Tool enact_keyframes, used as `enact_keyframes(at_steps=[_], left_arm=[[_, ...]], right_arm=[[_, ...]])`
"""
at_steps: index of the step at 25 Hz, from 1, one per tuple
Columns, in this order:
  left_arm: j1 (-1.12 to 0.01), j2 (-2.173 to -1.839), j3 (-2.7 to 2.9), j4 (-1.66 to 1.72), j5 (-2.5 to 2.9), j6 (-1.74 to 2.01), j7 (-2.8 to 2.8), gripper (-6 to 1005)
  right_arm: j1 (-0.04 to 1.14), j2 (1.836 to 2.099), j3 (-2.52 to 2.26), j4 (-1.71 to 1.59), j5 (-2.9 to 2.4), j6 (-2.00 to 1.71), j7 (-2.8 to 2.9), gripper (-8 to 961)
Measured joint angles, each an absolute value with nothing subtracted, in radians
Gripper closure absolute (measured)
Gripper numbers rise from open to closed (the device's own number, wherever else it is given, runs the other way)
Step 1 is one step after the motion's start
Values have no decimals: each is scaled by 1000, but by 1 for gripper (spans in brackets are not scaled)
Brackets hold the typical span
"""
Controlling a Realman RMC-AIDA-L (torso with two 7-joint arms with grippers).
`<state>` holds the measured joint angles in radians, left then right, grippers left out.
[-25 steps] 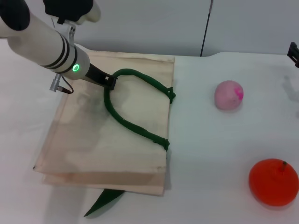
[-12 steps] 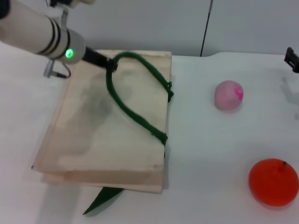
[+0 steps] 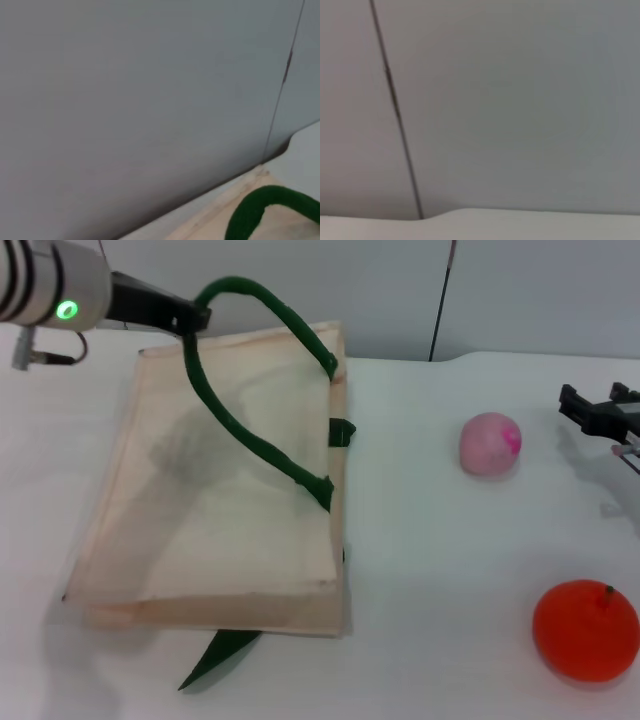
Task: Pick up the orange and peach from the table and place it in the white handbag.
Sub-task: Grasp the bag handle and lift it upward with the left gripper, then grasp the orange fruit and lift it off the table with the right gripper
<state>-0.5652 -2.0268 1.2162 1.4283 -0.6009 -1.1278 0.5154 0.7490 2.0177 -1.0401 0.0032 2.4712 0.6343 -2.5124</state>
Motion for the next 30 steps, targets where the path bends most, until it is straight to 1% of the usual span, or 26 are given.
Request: enact_keyframes(at_steps=[5,8,10,14,15,17,20,25,30], left_arm=[[-551,-2027,1224,1495,-601,-1151,513,876],[-551,-2029,1226,1493,-601,-1152,515,877],[-550,-2030,1231,1491,-601,-1152,517,878],[-548,-2031,1238,1493,-609,-1143,518,877],[-547,-2031,1238,1500,-632,-1134,522,877],[-543,-2031,1238,1509,-656,-1131,532,877],[-521,-2029,1234,1535,-669,-1136,543,877],[-509,-2028,1234,1572,-670,-1140,543,877],[-511,-2028,1230,1582,-667,-1159,544,877]], right_arm=[[709,1998,-1149,-82,2471,640,-2403,193],[650,1994,-1169,-191,2471,636,-2369,193],[587,2000,-1174,-297,2463,631,-2348,193],[381,2031,-1188,-661,2350,594,-2243,193],[333,2035,-1201,-756,2310,561,-2199,193],[271,2033,-1253,-887,2225,480,-2087,193],[232,2029,-1307,-993,2027,420,-1868,193],[173,2031,-1309,-1177,1626,477,-1466,193],[172,2030,-1286,-1315,1237,630,-1105,193]])
